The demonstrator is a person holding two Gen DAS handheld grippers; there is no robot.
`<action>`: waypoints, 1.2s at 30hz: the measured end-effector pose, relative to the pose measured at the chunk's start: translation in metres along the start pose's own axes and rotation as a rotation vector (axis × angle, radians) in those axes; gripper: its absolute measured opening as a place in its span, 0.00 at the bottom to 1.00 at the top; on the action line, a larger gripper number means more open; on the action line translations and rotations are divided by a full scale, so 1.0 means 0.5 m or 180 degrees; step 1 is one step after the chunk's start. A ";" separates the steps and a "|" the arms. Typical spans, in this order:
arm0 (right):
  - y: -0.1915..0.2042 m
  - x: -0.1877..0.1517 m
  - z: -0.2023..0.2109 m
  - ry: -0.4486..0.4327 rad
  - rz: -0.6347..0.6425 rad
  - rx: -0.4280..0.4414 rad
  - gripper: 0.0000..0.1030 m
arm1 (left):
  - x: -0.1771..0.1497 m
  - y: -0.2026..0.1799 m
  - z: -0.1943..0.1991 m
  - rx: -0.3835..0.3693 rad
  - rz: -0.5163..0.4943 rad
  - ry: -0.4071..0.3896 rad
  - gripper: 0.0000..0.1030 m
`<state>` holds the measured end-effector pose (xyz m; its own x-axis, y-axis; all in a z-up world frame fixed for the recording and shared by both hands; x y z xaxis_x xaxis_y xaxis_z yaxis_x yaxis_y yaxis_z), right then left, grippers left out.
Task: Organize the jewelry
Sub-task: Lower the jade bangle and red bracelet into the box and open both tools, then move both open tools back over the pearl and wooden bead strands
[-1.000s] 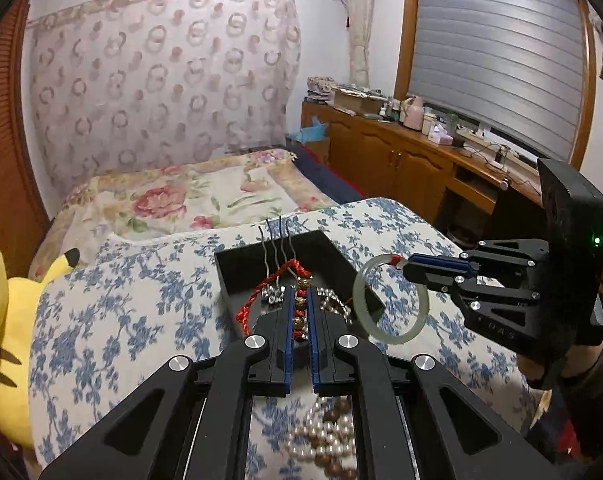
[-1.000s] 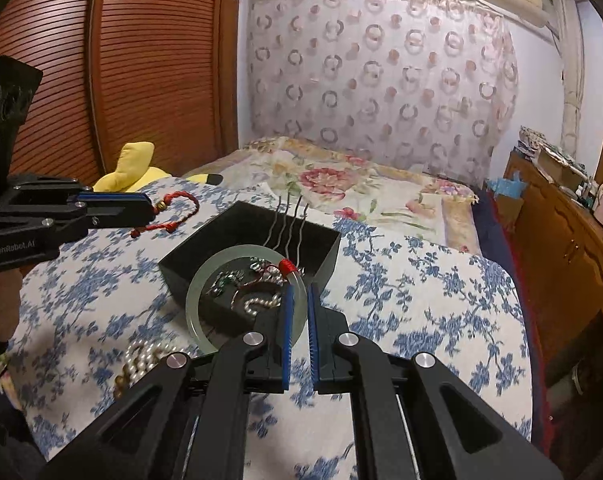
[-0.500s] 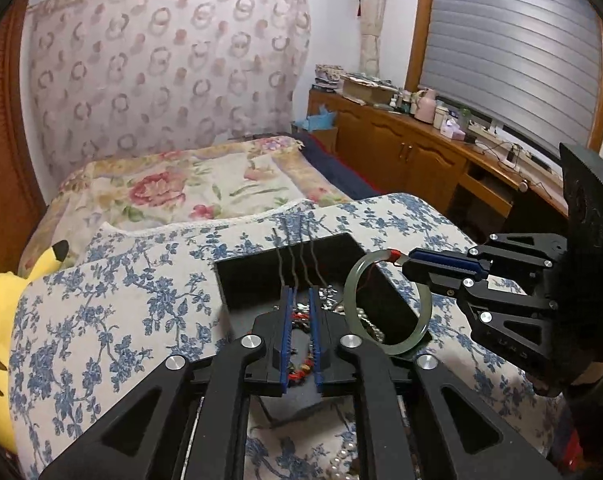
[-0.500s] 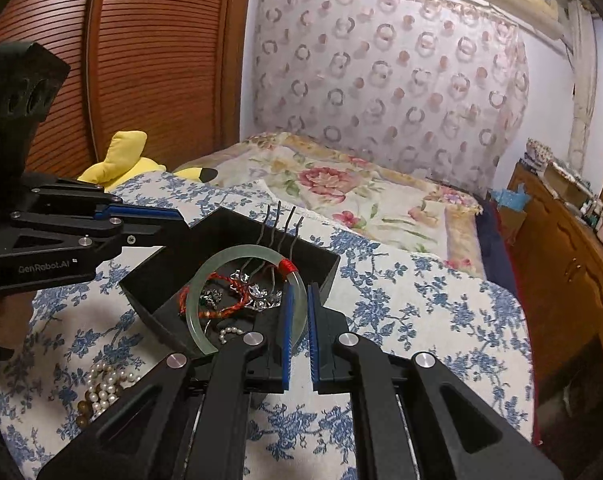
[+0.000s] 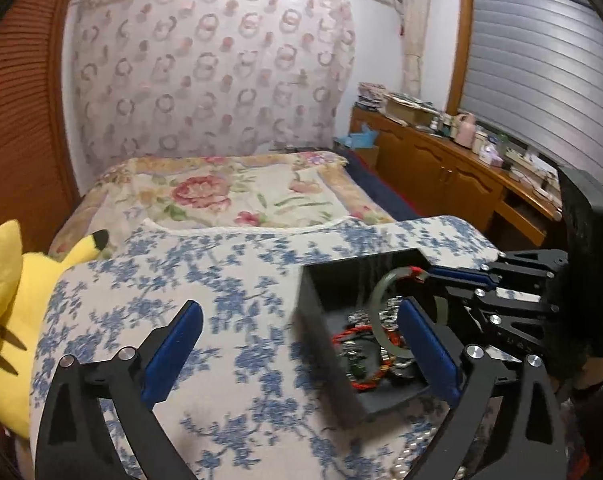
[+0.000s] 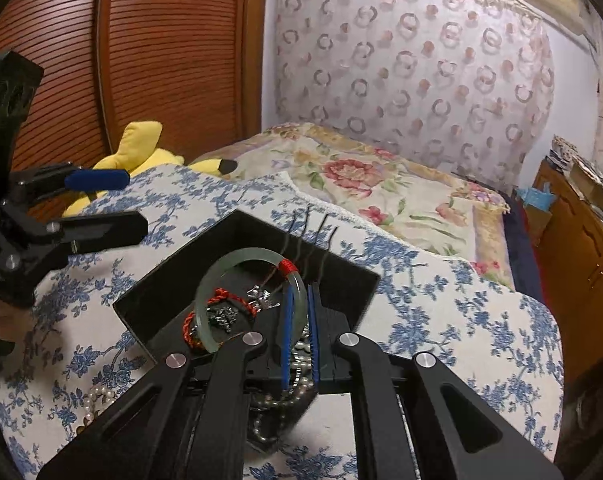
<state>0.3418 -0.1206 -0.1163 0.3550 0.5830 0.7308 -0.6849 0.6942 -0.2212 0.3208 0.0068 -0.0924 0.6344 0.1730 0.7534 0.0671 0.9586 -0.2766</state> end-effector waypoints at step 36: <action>0.070 -0.079 0.126 -0.0024 -0.0169 -0.0037 0.22 | -0.131 0.055 0.080 0.0203 0.0021 0.0088 0.93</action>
<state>0.2637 -0.1458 -0.1125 0.3856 0.5422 0.7466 -0.6579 0.7289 -0.1895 0.2504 0.0307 -0.1255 0.6558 0.1739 0.7346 0.0142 0.9701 -0.2424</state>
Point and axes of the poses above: each gripper's, at about its wrist camera, not at the fingertips, and z roughly against the way its jaws point, y to its left, x to its top, the point moved 10 cm from there along -z, roughly the way its jaws point, and after that the axes turned 13 degrees about z, right-handed, at the moved point
